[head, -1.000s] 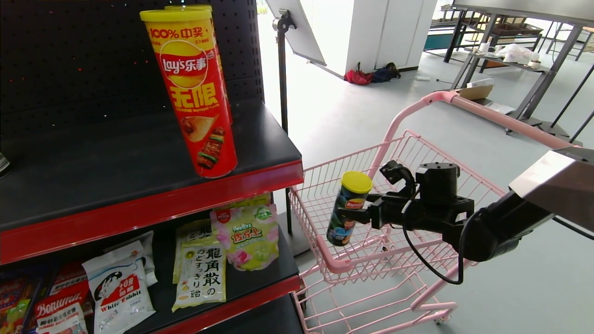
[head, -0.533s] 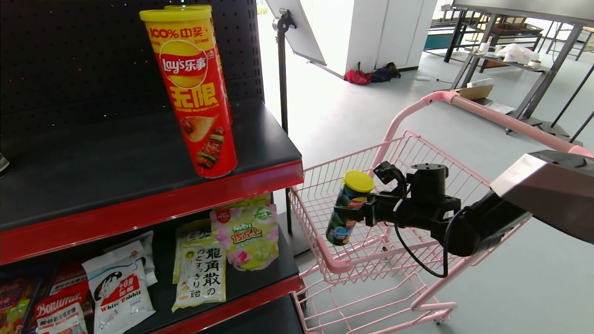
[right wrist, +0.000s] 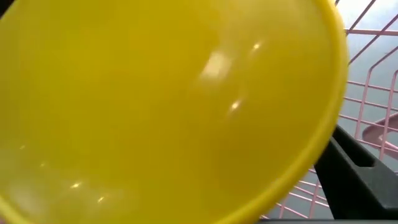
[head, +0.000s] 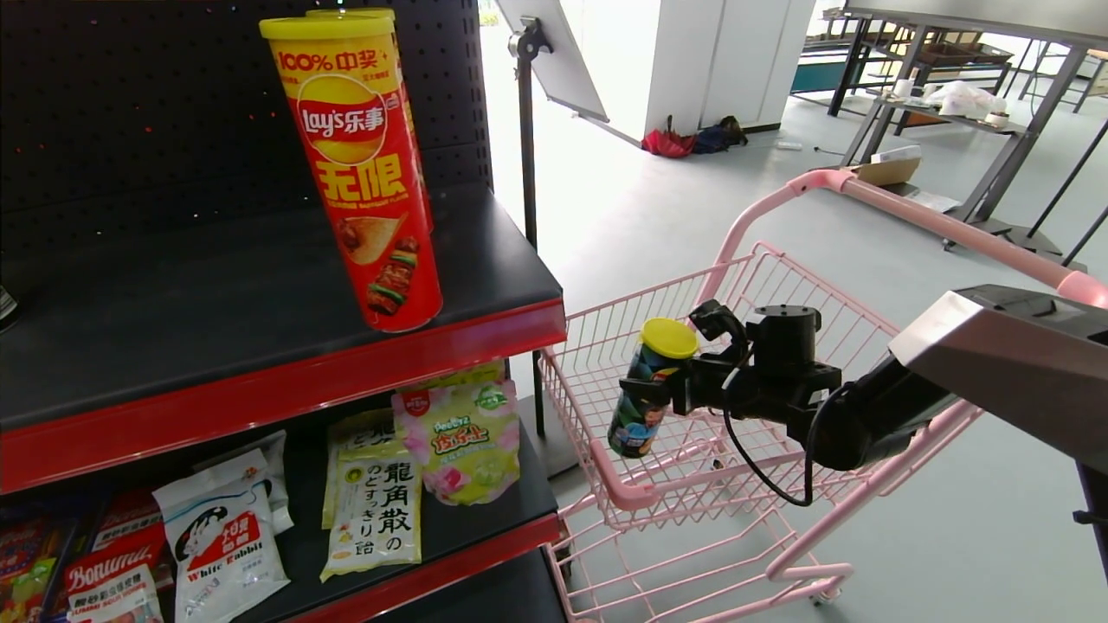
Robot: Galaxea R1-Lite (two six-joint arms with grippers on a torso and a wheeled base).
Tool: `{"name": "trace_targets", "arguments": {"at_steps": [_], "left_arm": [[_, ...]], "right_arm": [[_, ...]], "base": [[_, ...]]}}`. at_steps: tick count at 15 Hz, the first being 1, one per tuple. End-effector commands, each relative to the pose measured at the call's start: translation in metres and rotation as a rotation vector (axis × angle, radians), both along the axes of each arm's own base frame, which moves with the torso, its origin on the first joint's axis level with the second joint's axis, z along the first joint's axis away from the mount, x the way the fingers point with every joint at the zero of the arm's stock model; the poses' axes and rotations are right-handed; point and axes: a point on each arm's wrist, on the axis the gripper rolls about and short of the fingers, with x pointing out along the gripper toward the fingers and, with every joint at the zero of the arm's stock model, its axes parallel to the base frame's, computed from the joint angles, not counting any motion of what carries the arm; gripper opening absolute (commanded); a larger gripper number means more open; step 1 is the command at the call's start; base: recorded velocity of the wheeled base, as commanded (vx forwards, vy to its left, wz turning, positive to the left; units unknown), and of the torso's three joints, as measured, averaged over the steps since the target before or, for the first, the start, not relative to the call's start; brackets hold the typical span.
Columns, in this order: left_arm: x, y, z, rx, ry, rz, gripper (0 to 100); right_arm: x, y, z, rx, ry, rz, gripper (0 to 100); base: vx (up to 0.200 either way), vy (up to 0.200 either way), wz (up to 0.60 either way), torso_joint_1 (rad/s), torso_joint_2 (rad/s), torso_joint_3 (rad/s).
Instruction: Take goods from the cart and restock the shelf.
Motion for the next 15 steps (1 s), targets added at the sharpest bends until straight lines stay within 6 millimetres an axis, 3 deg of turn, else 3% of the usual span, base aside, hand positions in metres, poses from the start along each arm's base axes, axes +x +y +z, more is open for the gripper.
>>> {"name": "trace_targets", "arguments": {"at_steps": [1,4,5,9,11,12,13,14,15], "left_arm": [[0.000,0.000,0.000,0.001,0.001,0.000,100],[0.000,0.000,0.000,0.008,0.001,0.002,100],[0.000,0.000,0.000,0.008,0.001,0.002,100],[0.000,0.000,0.000,0.008,0.001,0.004,100],[0.000,0.000,0.000,0.008,0.001,0.004,100],[0.000,0.000,0.000,0.007,0.001,0.004,100],[0.000,0.000,0.000,0.007,0.001,0.004,100],[0.000,0.000,0.000,0.007,0.001,0.004,100],[0.000,0.000,0.000,0.007,0.001,0.004,100]], "right_arm": [[0.003,0.001,-0.002,0.000,-0.002,-0.002,100],[0.004,0.001,-0.006,-0.002,0.003,-0.001,100],[0.005,0.001,-0.006,0.005,-0.019,-0.003,0],[0.001,0.000,-0.005,-0.001,-0.043,-0.036,0],[-0.005,-0.002,0.011,-0.003,-0.075,-0.088,0],[-0.010,-0.003,0.024,0.012,-0.086,-0.096,0],[-0.018,-0.006,0.054,0.033,-0.139,-0.105,0],[-0.022,-0.008,0.069,0.036,-0.160,-0.115,0],[-0.038,-0.013,0.103,0.025,-0.174,-0.162,0]], "base": [[0.000,0.000,0.00,0.000,0.00,0.000],[0.000,0.000,0.00,0.000,0.00,0.000],[0.000,0.000,0.00,0.000,0.00,0.000],[0.000,0.000,0.00,0.000,0.00,0.000],[0.000,0.000,0.00,0.000,0.00,0.000],[0.000,0.000,0.00,0.000,0.00,0.000],[0.000,0.000,0.00,0.000,0.00,0.000],[0.000,0.000,0.00,0.000,0.00,0.000],[0.000,0.000,0.00,0.000,0.00,0.000]]}}
